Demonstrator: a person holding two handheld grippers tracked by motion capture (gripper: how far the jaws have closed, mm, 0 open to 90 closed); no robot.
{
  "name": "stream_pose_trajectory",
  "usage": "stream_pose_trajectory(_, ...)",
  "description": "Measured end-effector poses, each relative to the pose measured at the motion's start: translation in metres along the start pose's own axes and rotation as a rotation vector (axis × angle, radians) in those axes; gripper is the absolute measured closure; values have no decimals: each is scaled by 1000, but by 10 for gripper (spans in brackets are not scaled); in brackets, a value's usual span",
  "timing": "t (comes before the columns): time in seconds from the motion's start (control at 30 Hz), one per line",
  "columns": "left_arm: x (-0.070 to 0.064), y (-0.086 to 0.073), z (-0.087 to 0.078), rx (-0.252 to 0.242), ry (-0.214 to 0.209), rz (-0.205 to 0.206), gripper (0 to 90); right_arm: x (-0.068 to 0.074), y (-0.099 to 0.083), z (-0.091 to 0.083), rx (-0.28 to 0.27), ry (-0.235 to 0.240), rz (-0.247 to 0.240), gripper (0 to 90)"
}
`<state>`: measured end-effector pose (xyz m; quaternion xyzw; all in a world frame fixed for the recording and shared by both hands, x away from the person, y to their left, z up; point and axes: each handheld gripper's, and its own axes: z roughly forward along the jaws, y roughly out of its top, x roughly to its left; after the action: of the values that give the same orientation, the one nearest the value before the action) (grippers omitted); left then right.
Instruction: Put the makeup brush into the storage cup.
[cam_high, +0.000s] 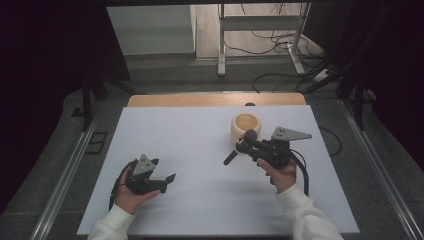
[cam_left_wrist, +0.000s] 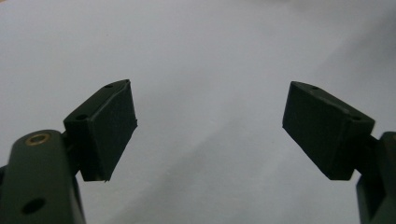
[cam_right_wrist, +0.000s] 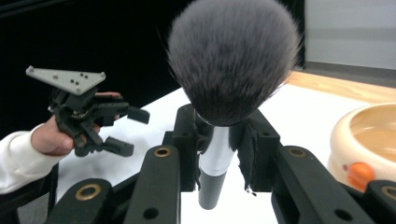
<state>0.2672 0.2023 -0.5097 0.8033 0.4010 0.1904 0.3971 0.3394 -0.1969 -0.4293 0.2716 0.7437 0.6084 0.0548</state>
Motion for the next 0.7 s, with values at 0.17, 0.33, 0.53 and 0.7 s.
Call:
stream_pose_trajectory(0.17, 0, 0, 1, -2, 0, -2, 183, -4, 8, -7, -27, -27, 6, 703)
stream_pose_trajectory(0.33, 0, -1, 2, 0, 0, -1, 186, -6, 15, -13, -56, -40, 8, 704)
stream_pose_trajectory(0.53, 0, 0, 2, 1, -1, 0, 186, -9, 22, -20, -77, -65, 6, 704)
stream_pose_trajectory(0.7, 0, 0, 2, 3, -3, 2, 186, -12, 25, -23, -90, -77, 8, 704)
